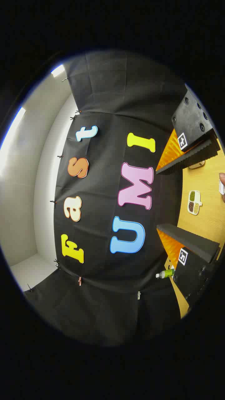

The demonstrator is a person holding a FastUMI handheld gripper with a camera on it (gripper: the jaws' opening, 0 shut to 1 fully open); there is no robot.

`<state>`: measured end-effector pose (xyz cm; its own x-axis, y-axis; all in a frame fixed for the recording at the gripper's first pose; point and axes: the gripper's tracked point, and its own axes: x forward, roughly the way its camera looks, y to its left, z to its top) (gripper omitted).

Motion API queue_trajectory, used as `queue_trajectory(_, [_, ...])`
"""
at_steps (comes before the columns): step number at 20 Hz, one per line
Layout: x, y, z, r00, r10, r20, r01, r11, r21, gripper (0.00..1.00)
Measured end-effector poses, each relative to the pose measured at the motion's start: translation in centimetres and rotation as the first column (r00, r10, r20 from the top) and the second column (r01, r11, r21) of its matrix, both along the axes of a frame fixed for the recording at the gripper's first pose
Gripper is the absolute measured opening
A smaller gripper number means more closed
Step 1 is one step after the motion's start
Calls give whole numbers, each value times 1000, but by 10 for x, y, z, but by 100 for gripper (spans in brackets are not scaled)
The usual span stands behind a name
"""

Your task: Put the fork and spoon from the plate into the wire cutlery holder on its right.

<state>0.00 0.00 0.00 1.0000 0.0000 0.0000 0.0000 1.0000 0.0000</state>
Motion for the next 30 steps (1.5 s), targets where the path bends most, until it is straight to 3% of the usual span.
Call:
queue_trajectory(20, [4,4,-4,1000,-1,-4,1,1000,24,97])
queue_trajectory(23, [6,26,-26,993,71,-90,-67,997,46,97])
queue_trajectory(26, [0,69,-66,943,220,-250,-194,973,125,97])
queue_trajectory(30, [-22,134,-131,798,399,-452,-312,915,257,98])
